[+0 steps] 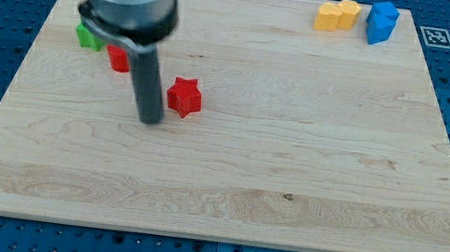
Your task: Slide the red star left and up a bit
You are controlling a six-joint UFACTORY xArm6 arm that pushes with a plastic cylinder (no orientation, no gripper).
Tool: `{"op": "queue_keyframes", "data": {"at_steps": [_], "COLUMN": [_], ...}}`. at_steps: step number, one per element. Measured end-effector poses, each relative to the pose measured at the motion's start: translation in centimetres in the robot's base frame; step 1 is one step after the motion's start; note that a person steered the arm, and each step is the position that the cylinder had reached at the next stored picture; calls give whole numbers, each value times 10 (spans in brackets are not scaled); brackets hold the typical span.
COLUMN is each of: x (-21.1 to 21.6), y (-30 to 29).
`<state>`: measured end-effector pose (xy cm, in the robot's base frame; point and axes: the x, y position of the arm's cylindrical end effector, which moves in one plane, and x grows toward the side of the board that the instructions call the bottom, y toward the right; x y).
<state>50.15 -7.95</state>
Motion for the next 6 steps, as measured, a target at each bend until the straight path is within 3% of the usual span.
{"op": "queue_keyframes", "data": {"at_steps": [1, 2, 6], "x": [8, 8, -33], "y": [85, 107, 58]}}
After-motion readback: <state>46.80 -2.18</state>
